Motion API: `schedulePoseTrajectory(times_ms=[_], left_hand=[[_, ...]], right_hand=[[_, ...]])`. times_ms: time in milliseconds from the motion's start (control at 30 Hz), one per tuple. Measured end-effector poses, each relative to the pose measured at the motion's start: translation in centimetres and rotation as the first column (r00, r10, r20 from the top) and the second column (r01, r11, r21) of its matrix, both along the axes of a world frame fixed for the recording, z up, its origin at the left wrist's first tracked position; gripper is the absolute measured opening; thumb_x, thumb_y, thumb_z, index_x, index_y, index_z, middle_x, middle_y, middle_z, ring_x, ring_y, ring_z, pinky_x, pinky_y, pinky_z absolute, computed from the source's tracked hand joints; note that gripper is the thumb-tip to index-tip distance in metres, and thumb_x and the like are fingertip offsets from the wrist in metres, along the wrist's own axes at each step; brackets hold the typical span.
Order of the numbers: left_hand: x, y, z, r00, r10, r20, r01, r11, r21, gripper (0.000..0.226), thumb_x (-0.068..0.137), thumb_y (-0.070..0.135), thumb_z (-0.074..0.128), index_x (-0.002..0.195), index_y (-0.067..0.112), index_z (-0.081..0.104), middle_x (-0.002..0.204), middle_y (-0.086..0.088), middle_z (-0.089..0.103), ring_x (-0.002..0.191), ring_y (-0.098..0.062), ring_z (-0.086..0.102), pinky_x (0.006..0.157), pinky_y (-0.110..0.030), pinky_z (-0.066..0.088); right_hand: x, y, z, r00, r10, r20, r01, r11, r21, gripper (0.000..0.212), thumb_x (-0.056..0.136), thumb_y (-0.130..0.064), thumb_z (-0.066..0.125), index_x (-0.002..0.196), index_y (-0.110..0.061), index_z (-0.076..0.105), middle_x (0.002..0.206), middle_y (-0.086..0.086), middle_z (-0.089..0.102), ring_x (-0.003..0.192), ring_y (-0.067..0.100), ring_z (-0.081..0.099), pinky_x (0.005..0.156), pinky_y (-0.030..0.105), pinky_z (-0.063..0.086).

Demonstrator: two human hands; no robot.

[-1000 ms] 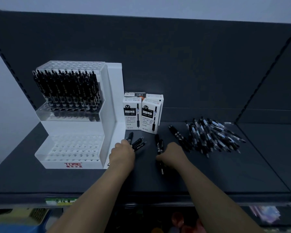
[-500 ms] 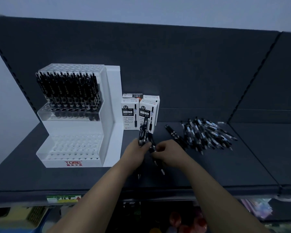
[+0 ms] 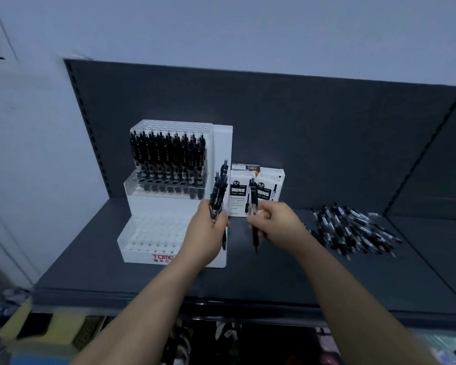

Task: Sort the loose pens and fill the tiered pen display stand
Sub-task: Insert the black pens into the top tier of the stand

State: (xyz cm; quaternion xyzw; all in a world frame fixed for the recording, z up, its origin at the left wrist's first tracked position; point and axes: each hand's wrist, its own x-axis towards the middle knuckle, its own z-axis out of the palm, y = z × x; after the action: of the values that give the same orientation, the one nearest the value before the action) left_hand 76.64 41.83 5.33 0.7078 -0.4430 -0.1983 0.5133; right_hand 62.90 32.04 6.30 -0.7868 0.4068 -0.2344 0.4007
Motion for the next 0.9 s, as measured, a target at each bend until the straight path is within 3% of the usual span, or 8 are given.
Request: schedulePoseTrajectory(times_ms=[67, 133, 300, 400, 500, 567, 667, 900], left_hand=[[1.9, 1.6, 0.7, 1.000, 0.012, 0.028, -0.011, 0.999, -0.040, 0.014, 0.100, 0.026, 0.045, 0.105, 0.013, 0.048, 0.086, -0.003, 0.061, 0.059, -0.010, 0.053, 0.045, -0.011, 0.039], [4.1, 3.1, 1.1, 0.999, 0.035, 0.039, -0.032, 0.997, -0.072, 0.012, 0.100, 0.028, 0.044, 0.106, 0.017, 0.047, 0.083, -0.006, 0.061, 0.057, -0.013, 0.051, 0.044, -0.016, 0.038], [10.5, 6.2, 2.1, 0.989, 0.131, 0.063, -0.126, 0.989, -0.083, 0.015, 0.100, 0.028, 0.043, 0.101, 0.014, 0.046, 0.075, -0.010, 0.056, 0.057, -0.016, 0.048, 0.051, -0.027, 0.039], [14.8, 7.3, 2.8, 0.981, 0.172, 0.092, -0.168, 0.984, -0.058, 0.014, 0.100, 0.028, 0.043, 0.096, 0.015, 0.045, 0.076, -0.008, 0.059, 0.061, -0.018, 0.053, 0.052, -0.032, 0.040], [18.5, 8.2, 3.3, 0.967, 0.209, 0.145, -0.207, 0.978, -0.030, 0.015, 0.099, 0.025, 0.043, 0.091, 0.012, 0.043, 0.074, -0.003, 0.055, 0.064, -0.017, 0.052, 0.053, -0.031, 0.036], [20.5, 8.8, 3.5, 0.968, 0.203, 0.146, -0.204, 0.979, -0.007, 0.016, 0.099, 0.025, 0.042, 0.093, 0.009, 0.044, 0.077, -0.003, 0.055, 0.069, -0.020, 0.053, 0.058, -0.035, 0.038], [22.7, 9.2, 3.6, 0.978, 0.162, 0.132, -0.167, 0.985, 0.030, 0.018, 0.099, 0.025, 0.042, 0.097, 0.007, 0.045, 0.083, -0.007, 0.058, 0.074, -0.024, 0.055, 0.066, -0.039, 0.044], [24.8, 9.2, 2.9, 0.991, 0.111, 0.079, -0.114, 0.993, 0.032, 0.016, 0.098, 0.026, 0.042, 0.095, 0.010, 0.045, 0.088, -0.012, 0.062, 0.075, -0.032, 0.061, 0.072, -0.049, 0.053]], right_hand=[[1.9, 0.8, 1.3, 0.994, -0.043, 0.096, 0.041, 0.999, 0.020, 0.027, 0.088, -0.015, 0.063, 0.112, -0.017, 0.051, 0.066, 0.008, 0.067, 0.048, 0.010, 0.056, 0.050, 0.028, 0.046], [4.2, 1.9, 3.0, 0.979, -0.032, 0.202, 0.031, 0.999, 0.011, 0.028, 0.092, -0.017, 0.060, 0.116, -0.018, 0.048, 0.065, 0.006, 0.066, 0.050, 0.015, 0.060, 0.052, 0.032, 0.051], [10.8, 4.8, 6.9, 0.967, 0.018, 0.255, 0.006, 0.996, -0.094, 0.026, 0.100, -0.031, 0.048, 0.101, -0.005, 0.047, 0.066, 0.008, 0.067, 0.061, 0.028, 0.070, 0.067, 0.047, 0.060], [14.8, 6.1, 8.3, 0.964, 0.009, 0.267, 0.032, 0.988, -0.149, 0.027, 0.097, -0.025, 0.055, 0.078, -0.009, 0.045, 0.058, 0.001, 0.063, 0.061, 0.029, 0.070, 0.063, 0.047, 0.057], [18.6, 7.0, 9.3, 0.961, -0.046, 0.274, 0.105, 0.973, -0.206, 0.022, 0.091, -0.015, 0.061, 0.075, -0.007, 0.048, 0.066, 0.020, 0.062, 0.054, 0.019, 0.067, 0.061, 0.045, 0.056], [20.8, 7.3, 9.8, 0.953, -0.084, 0.291, 0.154, 0.961, -0.228, 0.022, 0.088, -0.011, 0.063, 0.074, -0.009, 0.046, 0.066, 0.014, 0.058, 0.060, 0.018, 0.071, 0.065, 0.047, 0.057], [23.5, 7.0, 9.8, 0.956, -0.133, 0.263, 0.213, 0.928, -0.306, 0.024, 0.086, -0.014, 0.065, 0.070, -0.009, 0.048, 0.062, 0.000, 0.061, 0.068, 0.020, 0.071, 0.070, 0.048, 0.057], [26.6, 5.8, 8.7, 0.976, -0.215, 0.036, 0.213, 0.905, -0.367, 0.025, 0.094, -0.018, 0.055, 0.081, 0.002, 0.060, 0.071, 0.009, 0.071, 0.070, 0.023, 0.070, 0.074, 0.043, 0.057]])
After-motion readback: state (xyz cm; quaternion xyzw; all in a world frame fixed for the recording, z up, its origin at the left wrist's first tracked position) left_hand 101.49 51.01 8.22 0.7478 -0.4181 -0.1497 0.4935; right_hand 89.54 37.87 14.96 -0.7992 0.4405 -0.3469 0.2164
